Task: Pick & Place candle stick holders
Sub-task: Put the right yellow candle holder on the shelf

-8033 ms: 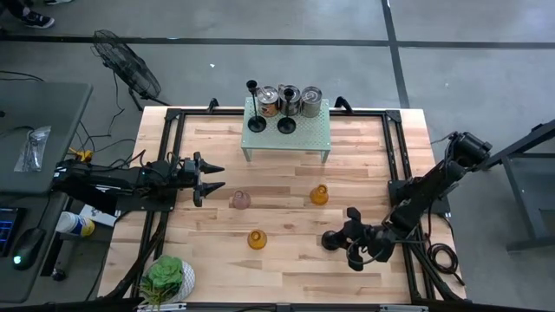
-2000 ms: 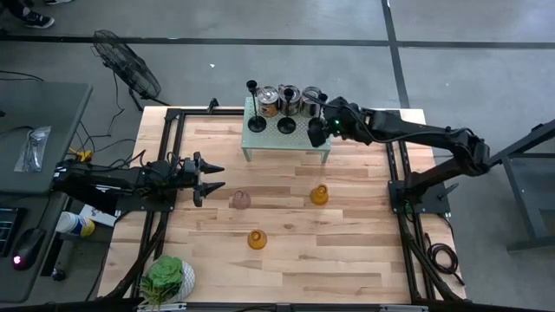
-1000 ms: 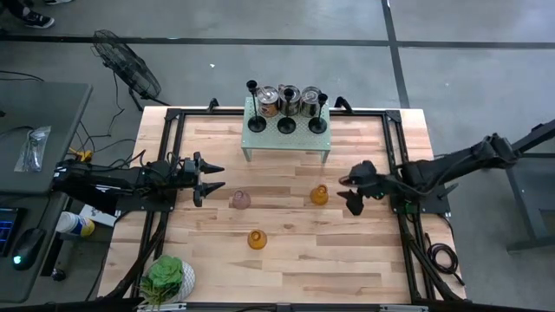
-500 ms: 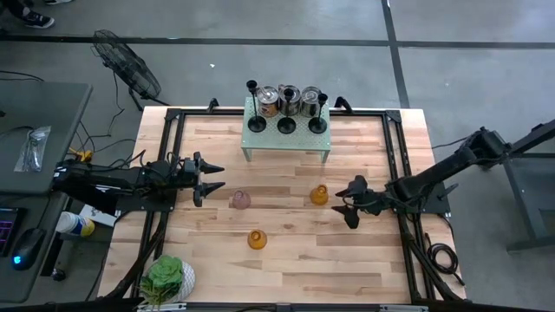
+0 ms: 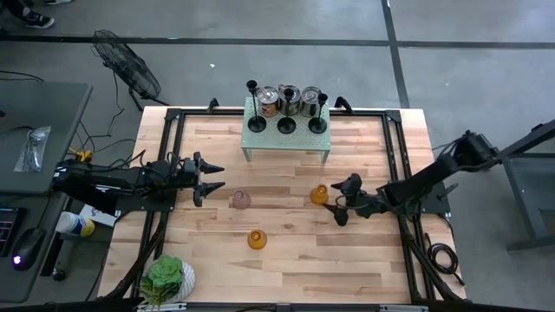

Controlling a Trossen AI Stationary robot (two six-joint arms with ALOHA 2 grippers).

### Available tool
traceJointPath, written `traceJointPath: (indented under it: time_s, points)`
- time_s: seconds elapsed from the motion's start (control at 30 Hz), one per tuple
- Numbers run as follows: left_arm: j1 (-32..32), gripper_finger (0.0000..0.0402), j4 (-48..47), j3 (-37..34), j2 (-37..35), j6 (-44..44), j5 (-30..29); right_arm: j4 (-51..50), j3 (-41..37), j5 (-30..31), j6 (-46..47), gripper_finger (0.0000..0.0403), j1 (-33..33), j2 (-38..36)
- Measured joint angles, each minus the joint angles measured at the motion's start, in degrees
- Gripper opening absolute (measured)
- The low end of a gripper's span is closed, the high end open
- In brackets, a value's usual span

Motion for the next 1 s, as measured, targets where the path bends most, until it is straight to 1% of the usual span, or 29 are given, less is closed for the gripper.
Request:
traceJointPath:
  time_s: [0.2,0.33,0.6,0.77,1.0]
  points:
    - [-0.02,0.0253,0.0,0.0,0.0,0.01,0.0,8.95,0.0,2.07,-1.62,0.0385,-0.03,7.28]
    - [0.0,0.0253,0.0,0.0,0.02,0.0,0.0,14.51,0.0,3.36,-4.77,0.0378,-0.02,11.09]
    - [-0.02,0.0253,0.0,0.0,0.0,0.0,0.0,23.54,0.87,3.39,-11.67,0.0369,-0.48,17.86]
    - [0.0,0.0253,0.0,0.0,0.01,0.0,0.0,26.02,1.49,3.39,-11.98,0.0368,-1.98,19.73]
    - [-0.01,0.0253,0.0,0.0,0.02,0.01,-0.01,25.73,1.46,3.8,-11.98,0.0368,-3.05,19.75]
